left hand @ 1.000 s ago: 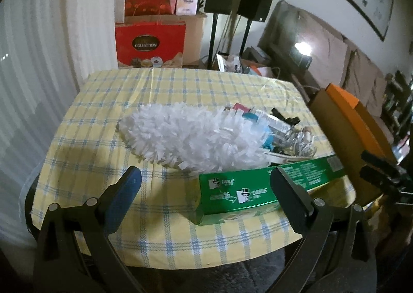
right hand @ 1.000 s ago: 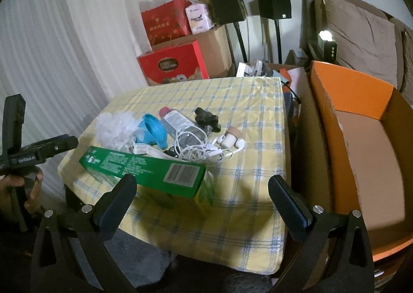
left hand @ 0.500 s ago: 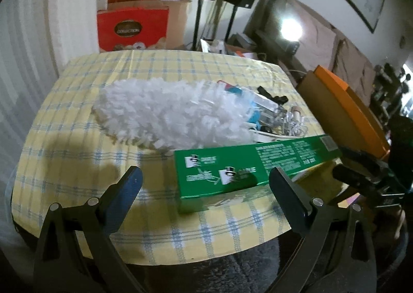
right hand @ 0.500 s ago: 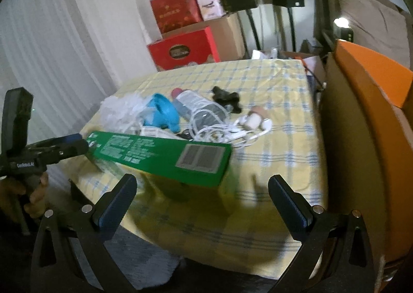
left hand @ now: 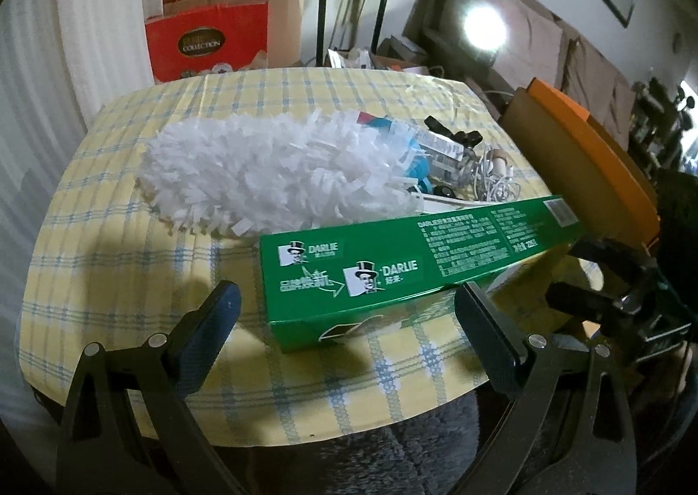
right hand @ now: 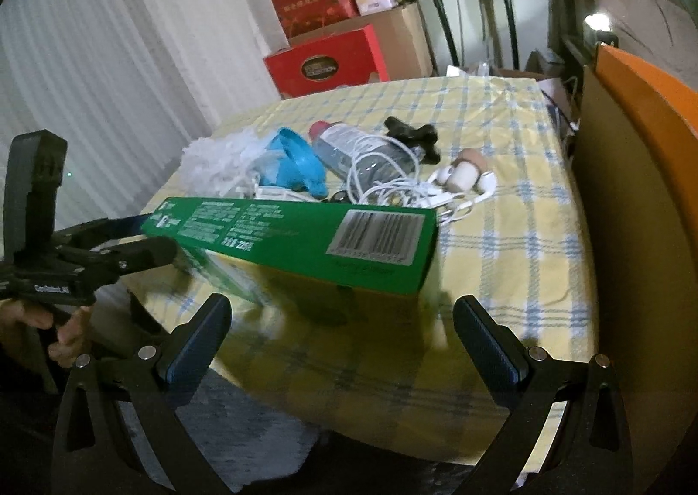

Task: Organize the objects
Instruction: 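Close both grippers on the green box and lift it off the table, then carry the held green box with both grippers toward the orange cardboard box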

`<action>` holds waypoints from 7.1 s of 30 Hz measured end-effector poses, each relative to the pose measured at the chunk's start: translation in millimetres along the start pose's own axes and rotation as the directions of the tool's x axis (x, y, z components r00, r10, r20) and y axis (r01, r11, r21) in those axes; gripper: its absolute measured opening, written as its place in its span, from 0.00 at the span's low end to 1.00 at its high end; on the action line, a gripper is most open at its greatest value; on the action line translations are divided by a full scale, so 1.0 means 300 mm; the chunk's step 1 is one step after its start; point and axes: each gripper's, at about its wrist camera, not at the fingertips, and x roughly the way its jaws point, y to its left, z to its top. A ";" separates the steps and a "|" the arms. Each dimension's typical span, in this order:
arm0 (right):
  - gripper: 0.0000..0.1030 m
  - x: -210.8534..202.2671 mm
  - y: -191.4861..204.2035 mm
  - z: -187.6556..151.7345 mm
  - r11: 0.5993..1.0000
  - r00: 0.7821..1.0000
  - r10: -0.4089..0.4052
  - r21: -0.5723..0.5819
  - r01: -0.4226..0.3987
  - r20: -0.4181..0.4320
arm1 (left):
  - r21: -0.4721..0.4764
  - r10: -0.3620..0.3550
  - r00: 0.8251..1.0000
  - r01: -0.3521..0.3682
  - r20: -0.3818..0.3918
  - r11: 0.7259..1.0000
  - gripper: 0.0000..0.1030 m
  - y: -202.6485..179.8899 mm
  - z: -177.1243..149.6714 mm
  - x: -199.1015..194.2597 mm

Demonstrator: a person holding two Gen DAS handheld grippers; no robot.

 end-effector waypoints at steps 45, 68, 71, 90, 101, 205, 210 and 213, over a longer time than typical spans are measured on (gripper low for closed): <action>0.88 0.004 0.075 -0.013 0.995 0.995 -0.054 -0.074 0.061 0.081 | -0.011 -0.041 0.998 0.040 -0.039 0.999 0.96 0.009 -0.008 0.002; 0.83 -0.030 0.115 -0.009 0.985 0.985 -0.130 -0.096 0.141 0.112 | 0.040 0.051 0.995 -0.055 0.090 0.998 0.91 -0.058 -0.014 -0.093; 0.83 -0.042 0.116 -0.003 0.986 0.985 -0.127 -0.094 0.139 0.120 | 0.046 0.059 0.992 -0.064 0.108 0.997 0.91 -0.067 -0.009 -0.110; 0.85 -0.159 0.174 0.039 0.981 0.974 -0.116 -0.130 0.143 0.193 | 0.050 0.060 0.977 -0.071 0.205 0.996 0.91 -0.096 0.026 -0.231; 0.85 -0.178 0.179 0.050 0.982 0.974 -0.126 -0.118 0.150 0.187 | 0.081 0.099 0.961 -0.124 0.258 0.989 0.91 -0.151 0.028 -0.283; 0.85 -0.534 0.190 0.119 0.963 0.890 -0.162 -0.129 0.237 0.426 | 0.121 0.065 0.884 -0.136 0.463 0.983 0.92 -0.344 0.089 -0.498; 0.85 -0.541 0.190 0.119 0.959 0.885 -0.173 -0.129 0.251 0.433 | 0.127 0.064 0.883 -0.138 0.466 0.982 0.92 -0.357 0.099 -0.497; 0.85 -0.539 0.190 0.116 0.957 0.881 -0.181 -0.128 0.260 0.437 | 0.130 0.064 0.881 -0.140 0.469 0.982 0.92 -0.364 0.096 -0.500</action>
